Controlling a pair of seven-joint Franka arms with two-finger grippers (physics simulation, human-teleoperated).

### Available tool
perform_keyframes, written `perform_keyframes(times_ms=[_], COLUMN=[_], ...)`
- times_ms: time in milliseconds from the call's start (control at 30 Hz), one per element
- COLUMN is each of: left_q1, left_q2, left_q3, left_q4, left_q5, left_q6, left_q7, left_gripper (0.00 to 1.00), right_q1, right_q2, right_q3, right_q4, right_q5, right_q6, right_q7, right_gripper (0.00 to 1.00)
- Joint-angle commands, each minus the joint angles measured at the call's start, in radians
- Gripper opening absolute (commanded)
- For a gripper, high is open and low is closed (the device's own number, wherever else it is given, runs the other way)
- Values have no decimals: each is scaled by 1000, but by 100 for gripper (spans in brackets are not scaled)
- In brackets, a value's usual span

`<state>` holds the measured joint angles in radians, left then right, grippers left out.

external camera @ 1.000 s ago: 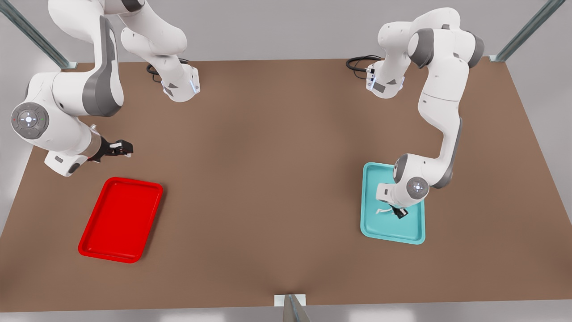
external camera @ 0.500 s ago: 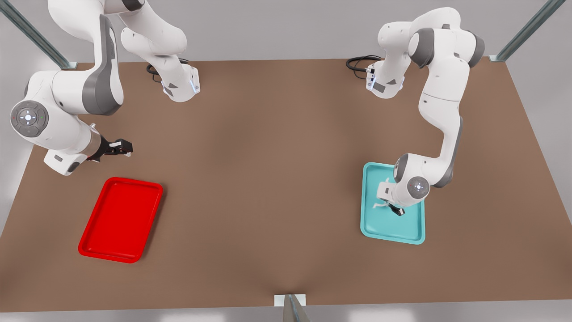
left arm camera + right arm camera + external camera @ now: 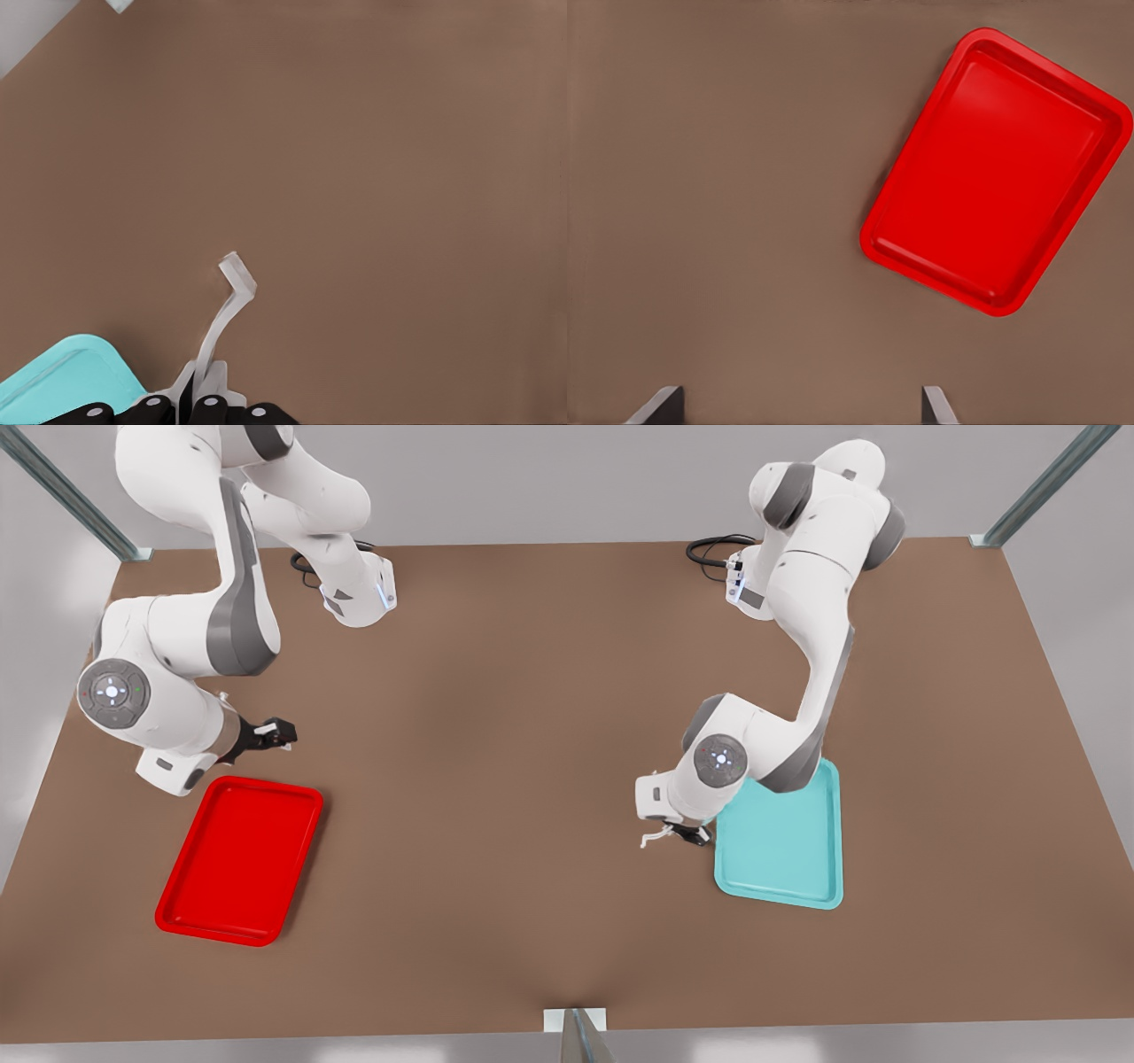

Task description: Take the drainage pipe clamp from the left arm, pass it to the right arm, and place it in the plate on the right side

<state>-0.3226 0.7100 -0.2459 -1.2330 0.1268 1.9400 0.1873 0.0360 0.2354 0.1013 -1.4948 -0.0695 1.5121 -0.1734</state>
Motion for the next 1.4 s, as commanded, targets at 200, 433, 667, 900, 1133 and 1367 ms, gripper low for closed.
perform_keyframes(times_ms=[200,433,667,900,1133,1367], left_q1=[-204,-237,-263,-265,-265,-271], left_q2=[224,236,241,244,252,252], left_q3=[-39,-35,-19,-26,-27,-29], left_q4=[313,326,328,326,328,328], left_q5=[-65,-56,-50,-55,-55,-55], left_q6=[-96,-42,-49,-47,-41,-35], left_q7=[-1838,-1602,-1608,-1654,-1651,-1652], left_gripper=[21,21,21,21,21,21], right_q1=[222,291,377,383,395,433], right_q2=[111,-4,62,62,124,188], right_q3=[2,58,67,66,67,67], right_q4=[-10,-301,-341,-340,-305,-255], right_q5=[93,102,91,91,86,93], right_q6=[246,631,867,829,830,843], right_q7=[6,5,-23,-613,-834,-837], right_gripper=[100,100,100,100,100,100])
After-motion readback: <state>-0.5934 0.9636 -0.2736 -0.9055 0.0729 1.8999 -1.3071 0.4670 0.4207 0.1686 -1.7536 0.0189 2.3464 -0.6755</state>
